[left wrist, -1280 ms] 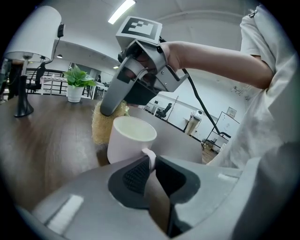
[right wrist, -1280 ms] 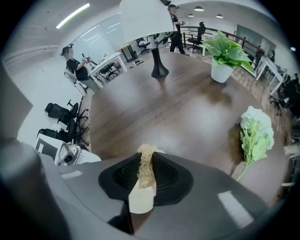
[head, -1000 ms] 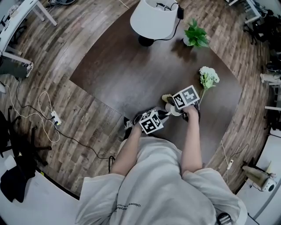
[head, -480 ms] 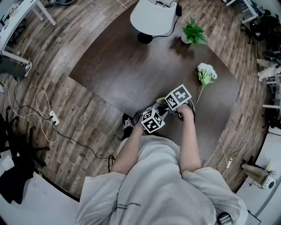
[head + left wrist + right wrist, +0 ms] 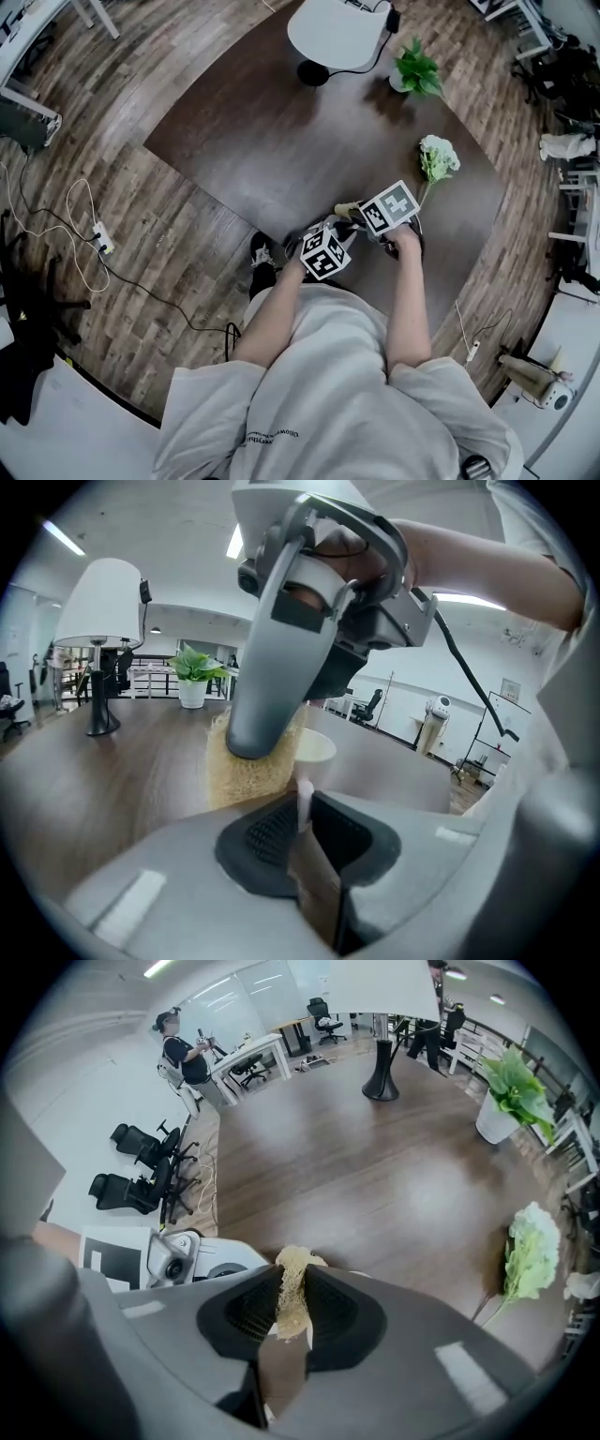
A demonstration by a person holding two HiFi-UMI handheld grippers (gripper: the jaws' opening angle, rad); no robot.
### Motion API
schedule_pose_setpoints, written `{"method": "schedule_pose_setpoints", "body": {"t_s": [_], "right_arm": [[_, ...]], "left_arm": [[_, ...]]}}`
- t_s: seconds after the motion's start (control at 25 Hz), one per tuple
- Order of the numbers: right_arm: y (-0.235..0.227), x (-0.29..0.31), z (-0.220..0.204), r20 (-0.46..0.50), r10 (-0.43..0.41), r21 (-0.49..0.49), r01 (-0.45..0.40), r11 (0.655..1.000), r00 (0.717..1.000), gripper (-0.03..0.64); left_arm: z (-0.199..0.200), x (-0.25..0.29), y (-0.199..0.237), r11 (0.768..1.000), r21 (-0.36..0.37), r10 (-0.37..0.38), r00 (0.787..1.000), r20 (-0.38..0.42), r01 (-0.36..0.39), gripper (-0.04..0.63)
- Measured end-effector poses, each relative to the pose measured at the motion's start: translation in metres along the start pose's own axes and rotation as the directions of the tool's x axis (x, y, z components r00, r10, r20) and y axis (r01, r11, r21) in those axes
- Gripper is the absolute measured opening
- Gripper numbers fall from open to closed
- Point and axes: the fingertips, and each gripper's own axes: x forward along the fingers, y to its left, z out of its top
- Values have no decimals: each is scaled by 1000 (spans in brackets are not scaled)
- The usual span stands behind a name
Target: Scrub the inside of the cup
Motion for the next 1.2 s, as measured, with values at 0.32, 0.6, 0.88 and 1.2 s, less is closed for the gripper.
{"method": "schedule_pose_setpoints", "body": {"t_s": [0.32,0.6,0.88,1.2], "right_arm": [[6,-11,-6,-20,-3,-22,2,1000,1000,91],[8,-24,-13,10,34,-6,-34,999,999,91],[14,-30,-24,69,77,16,-79,997,995,91],[15,-39,-41,177,137,84,-154,984,975,91]], "left_arm": [[0,1,0,999,10,43,999,13,-43,48],[-1,2,-1,999,-8,47,999,20,-47,47],[-3,0,-1,999,-35,43,999,21,-42,49],[-7,-2,1,998,-44,40,999,11,-40,51]]}}
